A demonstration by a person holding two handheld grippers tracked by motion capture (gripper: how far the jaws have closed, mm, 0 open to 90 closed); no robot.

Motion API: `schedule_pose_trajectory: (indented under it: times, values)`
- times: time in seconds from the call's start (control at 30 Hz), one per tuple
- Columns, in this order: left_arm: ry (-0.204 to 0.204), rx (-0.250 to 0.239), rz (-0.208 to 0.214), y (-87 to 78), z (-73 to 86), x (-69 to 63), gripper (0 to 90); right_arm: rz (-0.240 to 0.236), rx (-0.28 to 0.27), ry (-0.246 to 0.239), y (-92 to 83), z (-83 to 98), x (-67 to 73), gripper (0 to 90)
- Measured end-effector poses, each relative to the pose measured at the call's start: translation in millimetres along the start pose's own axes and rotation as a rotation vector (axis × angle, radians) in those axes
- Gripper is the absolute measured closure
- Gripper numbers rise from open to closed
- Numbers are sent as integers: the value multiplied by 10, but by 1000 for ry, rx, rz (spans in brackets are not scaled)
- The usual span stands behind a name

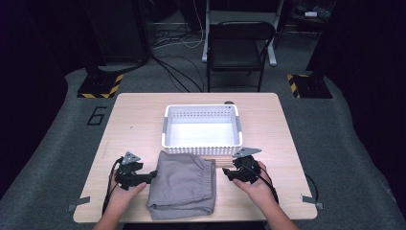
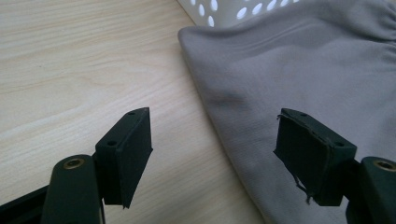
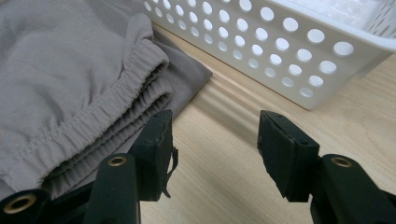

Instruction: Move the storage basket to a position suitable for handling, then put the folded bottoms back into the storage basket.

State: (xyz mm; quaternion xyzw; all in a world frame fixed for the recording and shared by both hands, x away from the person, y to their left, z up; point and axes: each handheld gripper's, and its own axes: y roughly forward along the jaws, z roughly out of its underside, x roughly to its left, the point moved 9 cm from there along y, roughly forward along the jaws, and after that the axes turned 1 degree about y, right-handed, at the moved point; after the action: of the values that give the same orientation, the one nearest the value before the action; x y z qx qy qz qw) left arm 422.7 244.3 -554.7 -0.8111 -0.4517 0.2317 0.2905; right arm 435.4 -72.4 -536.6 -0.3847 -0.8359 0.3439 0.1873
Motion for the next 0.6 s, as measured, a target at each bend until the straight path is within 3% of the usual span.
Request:
schedule_pose_trajectory:
  times: [0.1, 0.2, 0.37, 0.43, 0.6]
  values:
    - [2, -2, -8, 7, -7, -55, 252, 4, 3, 29, 2, 4, 22, 450]
    - [16, 5, -1, 8, -12, -103, 240, 5, -1, -1, 0, 0, -8, 451]
    - [11, 11, -4, 17, -2, -159, 229, -7, 11, 18, 15, 14, 10, 450]
    - [0, 18, 4, 25, 6, -188, 229, -2, 7, 0, 24, 10, 0, 450]
    - [27, 40, 13, 70, 33, -262, 227, 0, 7, 21, 31, 12, -5, 451]
